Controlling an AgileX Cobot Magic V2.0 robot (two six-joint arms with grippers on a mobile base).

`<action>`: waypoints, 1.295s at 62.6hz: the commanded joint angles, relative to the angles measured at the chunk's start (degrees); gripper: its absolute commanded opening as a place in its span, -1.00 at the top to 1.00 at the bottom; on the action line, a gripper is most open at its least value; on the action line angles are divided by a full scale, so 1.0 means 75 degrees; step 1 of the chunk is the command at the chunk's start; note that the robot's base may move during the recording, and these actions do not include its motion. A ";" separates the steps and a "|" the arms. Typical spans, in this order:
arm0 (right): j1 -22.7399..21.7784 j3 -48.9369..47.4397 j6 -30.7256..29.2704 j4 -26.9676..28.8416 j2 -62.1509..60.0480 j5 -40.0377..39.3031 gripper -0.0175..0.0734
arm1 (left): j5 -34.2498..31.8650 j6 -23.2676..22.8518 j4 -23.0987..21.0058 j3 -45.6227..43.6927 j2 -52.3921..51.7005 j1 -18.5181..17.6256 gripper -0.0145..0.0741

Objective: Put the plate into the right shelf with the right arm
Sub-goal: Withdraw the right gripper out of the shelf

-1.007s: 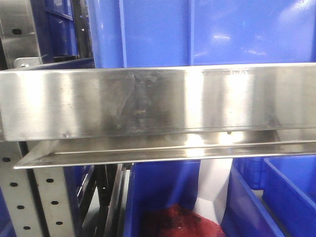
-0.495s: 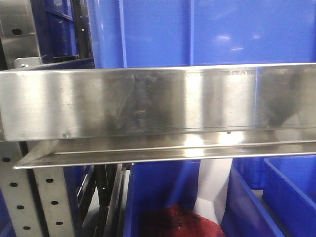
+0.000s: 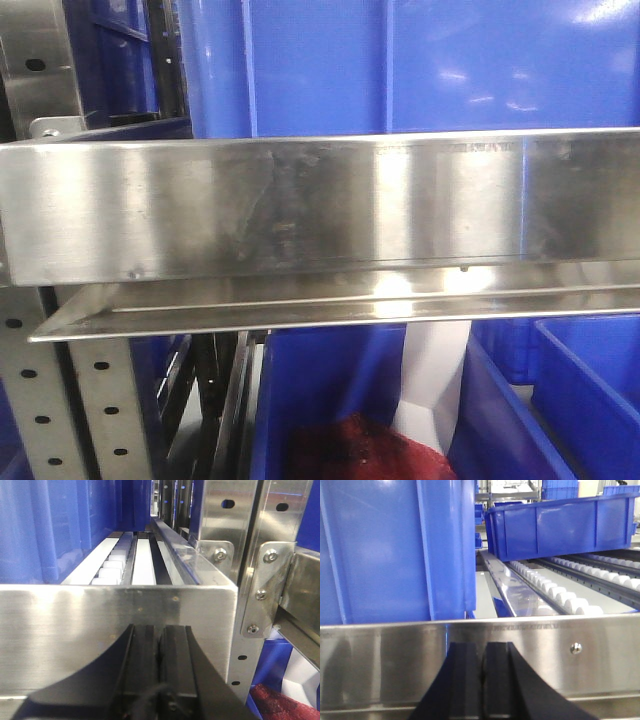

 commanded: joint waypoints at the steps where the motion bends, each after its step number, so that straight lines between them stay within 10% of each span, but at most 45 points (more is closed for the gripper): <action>1: -0.0025 -0.0036 -0.0007 -0.0088 -0.0103 -0.0483 0.49 | -0.0666 -0.0022 -0.0047 0.0076 -0.0045 0.0007 0.78; 81: 0.0260 -0.0036 -0.0013 -0.0037 -0.0103 -0.0220 0.49 | -0.0666 -0.0022 -0.0047 0.0076 -0.0045 0.0007 0.78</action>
